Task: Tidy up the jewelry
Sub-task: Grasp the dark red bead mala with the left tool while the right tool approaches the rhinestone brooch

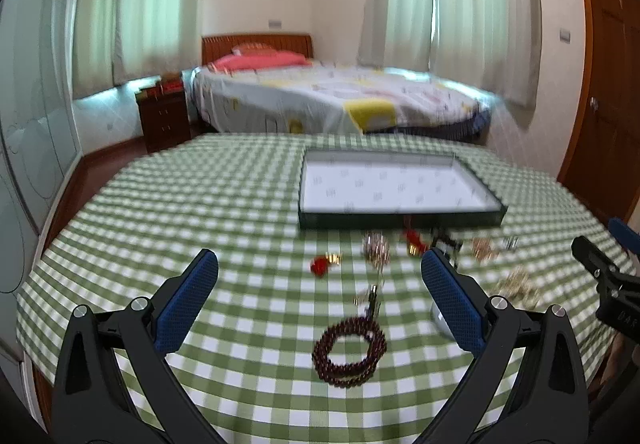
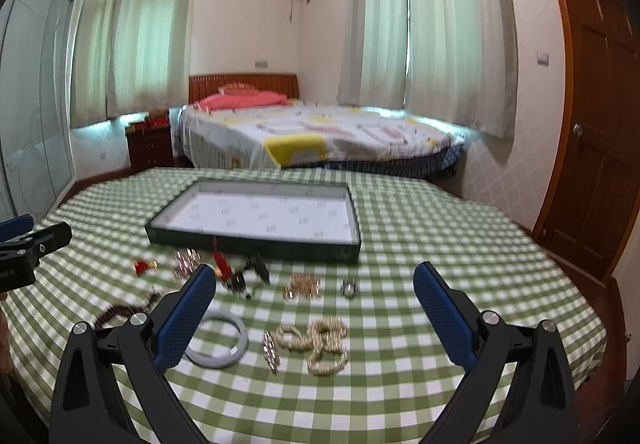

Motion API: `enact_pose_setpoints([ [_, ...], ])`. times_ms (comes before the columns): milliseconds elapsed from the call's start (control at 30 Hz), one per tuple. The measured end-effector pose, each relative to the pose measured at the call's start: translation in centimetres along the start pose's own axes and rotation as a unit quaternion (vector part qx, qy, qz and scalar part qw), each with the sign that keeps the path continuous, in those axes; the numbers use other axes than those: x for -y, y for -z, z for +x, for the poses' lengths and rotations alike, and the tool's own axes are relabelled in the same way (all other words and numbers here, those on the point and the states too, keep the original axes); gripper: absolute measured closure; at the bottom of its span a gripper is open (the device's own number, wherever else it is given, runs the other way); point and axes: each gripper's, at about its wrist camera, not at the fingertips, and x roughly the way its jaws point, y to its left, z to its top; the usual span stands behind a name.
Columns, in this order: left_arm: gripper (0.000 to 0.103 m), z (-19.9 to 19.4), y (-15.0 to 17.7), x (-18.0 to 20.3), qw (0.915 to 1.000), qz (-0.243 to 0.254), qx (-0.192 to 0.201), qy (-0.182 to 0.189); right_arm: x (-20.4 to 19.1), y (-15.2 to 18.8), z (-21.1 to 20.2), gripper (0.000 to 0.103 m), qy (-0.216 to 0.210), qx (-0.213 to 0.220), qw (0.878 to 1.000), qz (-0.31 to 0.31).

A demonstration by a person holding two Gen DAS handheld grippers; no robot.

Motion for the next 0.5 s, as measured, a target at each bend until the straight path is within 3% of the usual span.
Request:
enact_pose_setpoints([
  [233, 0.004, 5.1, 2.9, 0.1, 0.9965, -0.006, -0.081, 0.017, 0.9, 2.0, 3.4, 0.006, -0.005, -0.045, 0.999, 0.013],
  [500, 0.004, 7.9, 4.5, 0.8, 0.9932, 0.006, -0.116, 0.009, 1.1, 4.2, 5.8, 0.006, -0.013, -0.072, 0.997, 0.025],
])
